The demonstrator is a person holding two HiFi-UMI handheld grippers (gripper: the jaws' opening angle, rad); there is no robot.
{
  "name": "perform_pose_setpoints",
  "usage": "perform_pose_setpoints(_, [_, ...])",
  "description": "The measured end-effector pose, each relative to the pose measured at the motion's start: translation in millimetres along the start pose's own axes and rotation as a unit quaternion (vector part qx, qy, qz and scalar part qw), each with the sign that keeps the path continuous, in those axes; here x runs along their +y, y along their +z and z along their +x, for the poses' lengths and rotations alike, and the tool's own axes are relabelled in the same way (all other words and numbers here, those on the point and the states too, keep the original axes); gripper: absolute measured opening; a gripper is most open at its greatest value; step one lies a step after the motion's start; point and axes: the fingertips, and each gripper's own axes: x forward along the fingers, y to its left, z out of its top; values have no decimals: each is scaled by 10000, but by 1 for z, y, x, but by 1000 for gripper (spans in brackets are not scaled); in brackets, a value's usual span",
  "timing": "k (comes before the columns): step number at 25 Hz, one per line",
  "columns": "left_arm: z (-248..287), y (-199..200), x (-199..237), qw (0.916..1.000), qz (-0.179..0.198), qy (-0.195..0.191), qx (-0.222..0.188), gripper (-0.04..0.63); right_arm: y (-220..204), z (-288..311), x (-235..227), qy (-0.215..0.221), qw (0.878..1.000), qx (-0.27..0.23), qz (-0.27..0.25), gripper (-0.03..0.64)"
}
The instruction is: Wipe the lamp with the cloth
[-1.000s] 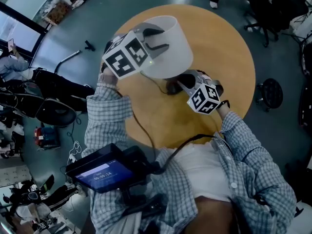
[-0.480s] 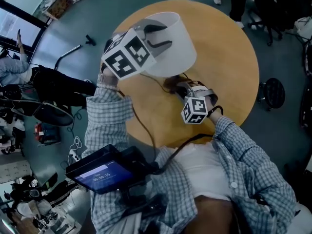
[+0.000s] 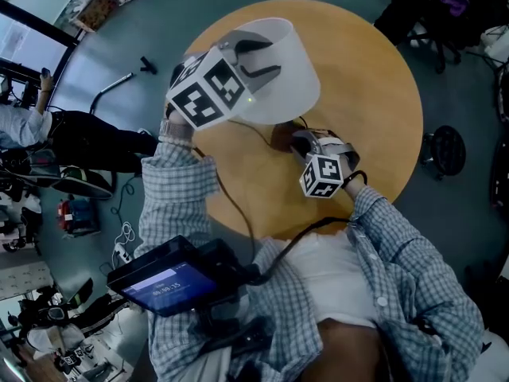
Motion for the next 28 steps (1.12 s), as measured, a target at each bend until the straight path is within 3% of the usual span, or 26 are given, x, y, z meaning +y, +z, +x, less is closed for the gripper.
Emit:
perform_pose_setpoints(5, [1, 1, -1, 10000, 38, 4, -32, 173, 12, -14, -69, -701, 9974, -171, 24, 77])
perform_pose_setpoints(8, [-2, 0, -1, 10000, 36, 27, -34, 173, 18, -16, -81, -822, 9964, -203, 1, 77])
perform_pose_setpoints(20, [-4, 3, -8, 9999, 72, 111, -56, 175, -13, -3, 21, 346, 9992, 96, 169, 77])
perform_pose_setpoints(28, [-14, 10, -24, 9994, 242, 226, -103, 173, -54, -54, 23, 432, 9830, 315, 1755, 77])
